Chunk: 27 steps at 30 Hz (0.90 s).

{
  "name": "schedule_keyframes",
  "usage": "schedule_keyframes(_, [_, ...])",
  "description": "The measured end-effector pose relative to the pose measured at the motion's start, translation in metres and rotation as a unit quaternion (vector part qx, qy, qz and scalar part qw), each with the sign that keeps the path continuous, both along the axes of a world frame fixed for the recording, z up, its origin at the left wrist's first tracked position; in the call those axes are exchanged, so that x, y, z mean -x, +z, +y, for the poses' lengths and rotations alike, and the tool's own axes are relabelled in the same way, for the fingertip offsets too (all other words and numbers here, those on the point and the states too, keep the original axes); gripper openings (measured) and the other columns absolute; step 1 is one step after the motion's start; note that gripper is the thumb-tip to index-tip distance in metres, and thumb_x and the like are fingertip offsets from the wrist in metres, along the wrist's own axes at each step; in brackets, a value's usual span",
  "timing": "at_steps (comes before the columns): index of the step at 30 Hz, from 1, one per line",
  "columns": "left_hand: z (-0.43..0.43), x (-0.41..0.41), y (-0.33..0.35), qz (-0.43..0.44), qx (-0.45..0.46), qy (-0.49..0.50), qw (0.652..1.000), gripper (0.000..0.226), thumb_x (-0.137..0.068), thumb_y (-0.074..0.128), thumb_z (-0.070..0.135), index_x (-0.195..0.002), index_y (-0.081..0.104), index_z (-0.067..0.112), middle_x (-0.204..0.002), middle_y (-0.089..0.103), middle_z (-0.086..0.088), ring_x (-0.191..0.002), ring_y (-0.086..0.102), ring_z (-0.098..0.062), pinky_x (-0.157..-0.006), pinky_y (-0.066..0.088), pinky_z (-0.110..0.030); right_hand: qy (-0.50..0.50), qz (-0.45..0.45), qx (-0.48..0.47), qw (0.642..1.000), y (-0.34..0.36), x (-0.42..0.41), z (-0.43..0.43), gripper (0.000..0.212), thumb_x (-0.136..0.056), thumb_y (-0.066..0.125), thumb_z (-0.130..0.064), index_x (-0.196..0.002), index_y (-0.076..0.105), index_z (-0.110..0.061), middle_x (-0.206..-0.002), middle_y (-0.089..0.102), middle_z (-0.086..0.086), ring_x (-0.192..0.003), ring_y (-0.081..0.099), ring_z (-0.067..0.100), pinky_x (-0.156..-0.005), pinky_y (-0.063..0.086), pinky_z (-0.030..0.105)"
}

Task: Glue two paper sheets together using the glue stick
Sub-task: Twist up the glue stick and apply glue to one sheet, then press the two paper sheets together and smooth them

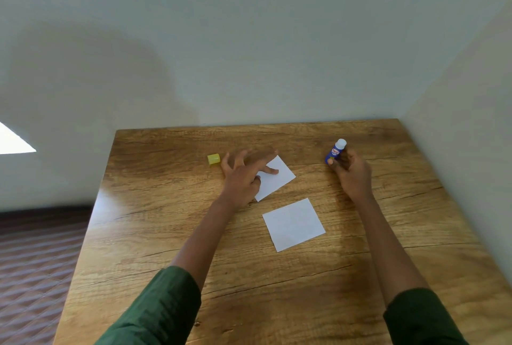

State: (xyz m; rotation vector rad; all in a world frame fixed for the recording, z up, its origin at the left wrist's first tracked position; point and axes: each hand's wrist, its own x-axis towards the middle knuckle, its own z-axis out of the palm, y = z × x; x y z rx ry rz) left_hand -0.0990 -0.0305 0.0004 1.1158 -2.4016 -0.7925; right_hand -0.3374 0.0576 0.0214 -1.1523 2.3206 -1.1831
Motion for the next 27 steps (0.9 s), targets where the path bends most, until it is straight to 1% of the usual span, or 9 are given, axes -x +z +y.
schedule_keyframes(4, [0.001,0.0,0.001,0.004,0.004,-0.005,1.0,0.076,-0.084,0.043,0.0,-0.141,0.025,0.047,-0.111,0.062,0.033,-0.141,0.014,-0.015,-0.11,-0.009,-0.048,0.0,-0.021,-0.011,1.0,0.004,-0.003,0.003,0.048,-0.081,0.07,-0.007,-0.125,0.054,-0.002,-0.12,0.064,0.015,-0.11,0.062,0.025,-0.088,0.044,0.027])
schedule_keyframes(6, [0.001,-0.001,0.002,0.006,0.004,-0.008,1.0,0.077,-0.084,0.043,0.0,-0.141,0.024,0.048,-0.11,0.062,0.033,-0.141,0.013,-0.014,-0.11,-0.01,-0.046,-0.04,-0.028,0.016,0.999,0.01,-0.009,0.009,0.048,-0.081,0.069,-0.007,-0.127,0.053,-0.006,-0.122,0.064,0.011,-0.107,0.062,0.021,-0.089,0.045,0.028])
schedule_keyframes(9, [0.001,-0.001,0.001,0.018,0.009,-0.009,1.0,0.078,-0.083,0.044,0.0,-0.14,0.023,0.049,-0.11,0.061,0.035,-0.141,0.014,-0.013,-0.11,-0.007,-0.048,-0.15,0.006,0.099,0.984,0.033,-0.029,0.023,0.032,-0.082,0.061,-0.006,-0.113,0.059,-0.01,-0.106,0.067,0.005,-0.085,0.06,0.016,-0.078,0.051,0.031])
schedule_keyframes(11, [0.0,-0.001,0.0,0.053,0.0,0.003,0.999,0.076,-0.083,0.045,0.0,-0.139,0.027,0.048,-0.108,0.058,0.037,-0.141,0.017,-0.013,-0.11,0.0,-0.048,-0.134,0.021,0.111,0.985,0.047,-0.047,0.029,0.022,-0.083,0.06,-0.006,-0.104,0.061,-0.012,-0.093,0.065,-0.001,-0.076,0.059,0.013,-0.067,0.048,0.021])
schedule_keyframes(14, [0.001,-0.003,0.003,0.128,-0.041,0.041,0.99,0.066,-0.085,0.052,0.004,-0.139,0.035,0.038,-0.108,0.054,0.038,-0.138,0.022,-0.015,-0.109,0.008,-0.042,0.0,0.011,-0.005,1.0,0.045,-0.068,0.021,0.022,-0.084,0.062,-0.014,-0.106,0.06,-0.014,-0.092,0.063,-0.003,-0.078,0.06,0.011,-0.065,0.045,0.021])
schedule_keyframes(17, [0.006,-0.007,0.01,0.168,-0.094,0.078,0.978,0.065,-0.083,0.064,0.01,-0.14,0.038,0.028,-0.12,0.047,0.03,-0.134,0.024,-0.022,-0.112,0.019,-0.045,0.052,0.0,-0.103,0.993,0.026,-0.078,0.005,0.036,-0.084,0.065,-0.022,-0.116,0.054,-0.01,-0.099,0.063,0.002,-0.088,0.061,0.017,-0.071,0.049,0.029])
schedule_keyframes(20, [0.017,-0.011,0.006,0.09,-0.066,0.094,0.989,0.08,-0.073,0.075,0.029,-0.141,0.033,0.022,-0.137,0.043,0.005,-0.13,0.024,-0.023,-0.105,0.022,-0.033,0.048,0.031,-0.138,0.989,0.011,-0.088,-0.01,0.05,-0.082,0.067,-0.035,-0.121,0.048,-0.01,-0.105,0.063,0.005,-0.097,0.061,0.022,-0.079,0.053,0.039])
schedule_keyframes(23, [0.02,-0.012,0.001,0.062,-0.075,0.101,0.99,0.09,-0.066,0.08,0.033,-0.14,0.03,0.018,-0.136,0.041,0.001,-0.129,0.025,-0.024,-0.099,0.02,-0.028,0.028,0.104,-0.171,0.979,0.005,-0.096,-0.02,0.054,-0.08,0.067,-0.044,-0.116,0.045,-0.01,-0.107,0.062,0.009,-0.098,0.06,0.027,-0.081,0.052,0.042])
schedule_keyframes(27, [0.013,-0.011,0.006,0.037,-0.102,0.102,0.989,0.092,-0.064,0.081,0.032,-0.139,0.029,0.017,-0.137,0.042,0.001,-0.132,0.02,-0.023,-0.095,0.014,-0.026,0.016,0.121,-0.197,0.973,0.0,-0.104,-0.028,0.067,-0.078,0.068,-0.048,-0.126,0.04,-0.011,-0.121,0.06,0.011,-0.111,0.056,0.03,-0.092,0.048,0.046])
